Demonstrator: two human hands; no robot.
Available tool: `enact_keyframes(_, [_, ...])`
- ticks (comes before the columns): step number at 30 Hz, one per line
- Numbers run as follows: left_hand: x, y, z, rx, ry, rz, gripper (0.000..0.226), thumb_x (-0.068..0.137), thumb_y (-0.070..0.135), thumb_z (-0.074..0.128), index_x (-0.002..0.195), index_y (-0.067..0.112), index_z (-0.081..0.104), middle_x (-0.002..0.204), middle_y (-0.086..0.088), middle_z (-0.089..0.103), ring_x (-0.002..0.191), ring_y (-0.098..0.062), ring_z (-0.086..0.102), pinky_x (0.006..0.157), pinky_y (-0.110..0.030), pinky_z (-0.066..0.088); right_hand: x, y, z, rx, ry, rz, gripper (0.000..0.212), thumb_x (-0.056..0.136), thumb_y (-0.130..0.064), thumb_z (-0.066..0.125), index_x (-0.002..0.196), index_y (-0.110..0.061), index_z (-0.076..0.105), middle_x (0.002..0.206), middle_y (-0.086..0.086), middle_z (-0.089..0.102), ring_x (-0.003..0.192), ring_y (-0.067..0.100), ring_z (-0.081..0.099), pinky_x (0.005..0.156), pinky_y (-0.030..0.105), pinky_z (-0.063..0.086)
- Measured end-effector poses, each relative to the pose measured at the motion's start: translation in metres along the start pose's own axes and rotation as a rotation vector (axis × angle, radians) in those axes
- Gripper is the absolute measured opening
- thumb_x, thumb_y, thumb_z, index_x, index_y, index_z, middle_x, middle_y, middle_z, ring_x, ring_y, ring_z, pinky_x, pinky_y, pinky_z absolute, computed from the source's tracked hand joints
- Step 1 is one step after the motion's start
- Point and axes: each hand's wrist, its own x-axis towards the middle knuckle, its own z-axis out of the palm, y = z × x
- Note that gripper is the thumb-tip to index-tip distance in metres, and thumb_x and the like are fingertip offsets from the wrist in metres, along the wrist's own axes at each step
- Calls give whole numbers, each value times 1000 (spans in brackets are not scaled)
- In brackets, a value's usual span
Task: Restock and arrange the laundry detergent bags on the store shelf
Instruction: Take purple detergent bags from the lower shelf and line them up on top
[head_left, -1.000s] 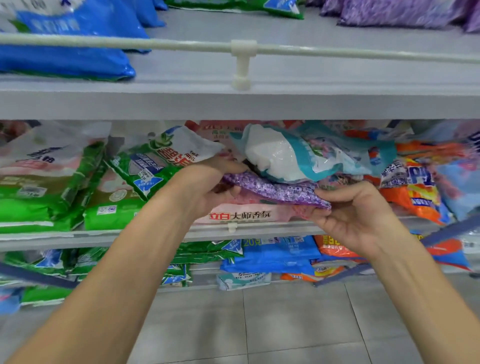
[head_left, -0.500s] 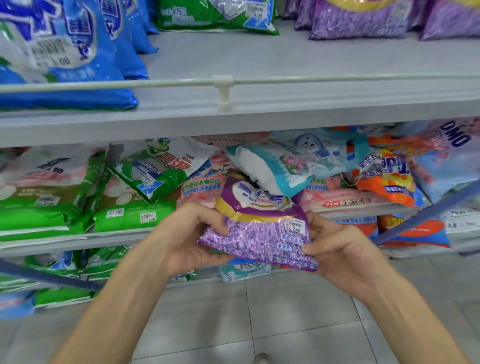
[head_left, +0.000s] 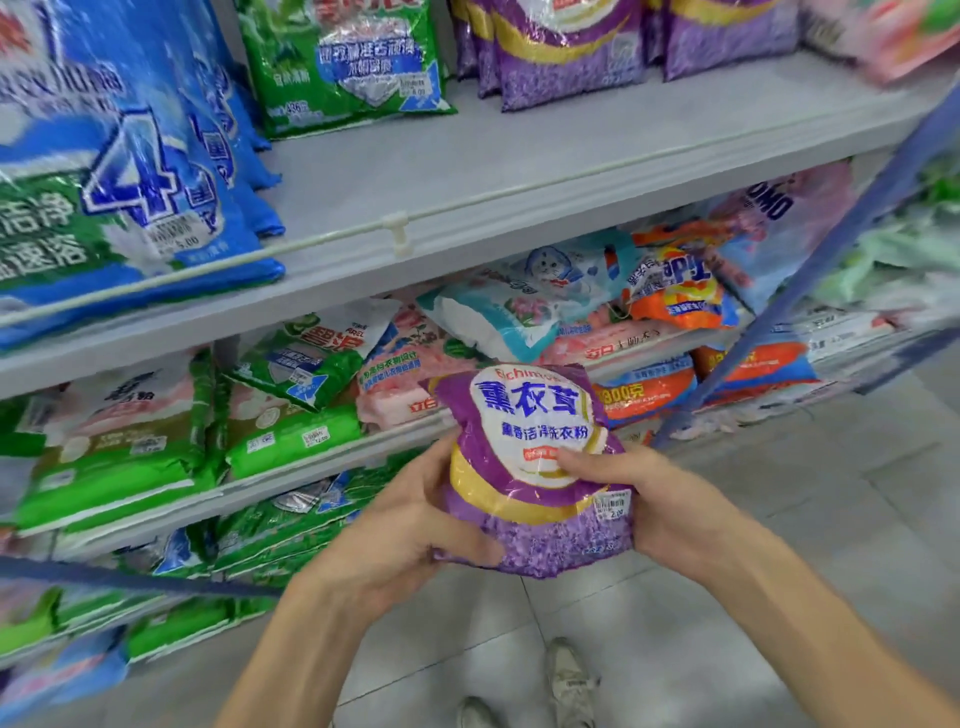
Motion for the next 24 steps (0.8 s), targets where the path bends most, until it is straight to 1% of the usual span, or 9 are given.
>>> enact_keyframes(2, [-6, 10, 12, 12, -19, 34, 77, 59, -21, 69, 130, 8, 59, 118, -12, 75, 105, -24, 74, 76, -27, 60, -11, 0, -2, -31, 49, -68, 47, 78, -4, 74, 124, -9, 72, 117, 15, 76, 104, 30, 75, 85, 38, 63])
enact_keyframes(4, [-7, 19, 25, 21, -19, 46, 66, 71, -8, 80, 131, 10, 58, 120, -12, 74, 108, -27, 73, 83, -31, 61, -20, -3, -5, -54, 95, -157, 62, 70, 0, 79, 129, -10, 66, 118, 14, 76, 108, 32, 73, 87, 40, 62])
enact_keyframes(7, [-2, 29, 45, 66, 40, 87, 49, 78, 16, 73, 125, 15, 61, 115, -8, 76, 104, -26, 74, 81, -32, 62, -34, -10, -8, -52, 138, -265, 74, 63, 2, 82, 133, -11, 62, 120, 13, 75, 110, 31, 73, 87, 41, 62])
enact_keyframes(11, [6, 50, 71, 135, 46, 191, 54, 76, 28, 74, 127, 27, 57, 112, 1, 77, 101, -22, 75, 79, -32, 61, -55, -33, -15, -43, 145, -369, 67, 65, 6, 78, 128, -9, 61, 115, 12, 77, 105, 28, 75, 84, 37, 63])
enact_keyframes(14, [15, 66, 87, 147, 54, 283, 49, 85, 10, 72, 128, 27, 56, 112, -2, 77, 100, -25, 75, 77, -35, 62, -65, -60, -22, -70, 89, -389, 66, 66, 9, 82, 127, -7, 63, 116, 16, 75, 107, 34, 73, 90, 46, 62])
enact_keyframes(15, [18, 72, 93, 134, 59, 308, 48, 87, 3, 70, 128, 25, 57, 112, -5, 77, 99, -27, 75, 75, -36, 63, -67, -69, -25, -78, 75, -402, 66, 67, 7, 83, 128, -6, 62, 118, 18, 75, 109, 36, 72, 92, 49, 60])
enact_keyframes(17, [26, 81, 108, 109, 85, 342, 48, 88, -3, 68, 128, 22, 58, 111, -7, 77, 97, -29, 76, 73, -37, 63, -70, -89, -30, -50, 77, -450, 61, 73, -7, 84, 130, -5, 61, 120, 19, 74, 109, 38, 72, 93, 50, 59])
enact_keyframes(20, [39, 93, 130, 61, 121, 386, 48, 85, 6, 72, 128, 23, 60, 110, -7, 78, 95, -30, 76, 73, -40, 63, -73, -119, -35, -13, 117, -530, 48, 84, -27, 73, 128, -8, 65, 118, 17, 75, 108, 36, 73, 97, 52, 56])
enact_keyframes(24, [59, 107, 158, -16, 128, 432, 45, 78, 19, 72, 121, 29, 63, 102, -5, 79, 86, -27, 78, 66, -38, 63, -72, -152, -52, -91, 151, -652, 22, 87, -27, 70, 107, -22, 80, 115, 12, 77, 109, 33, 73, 103, 54, 53])
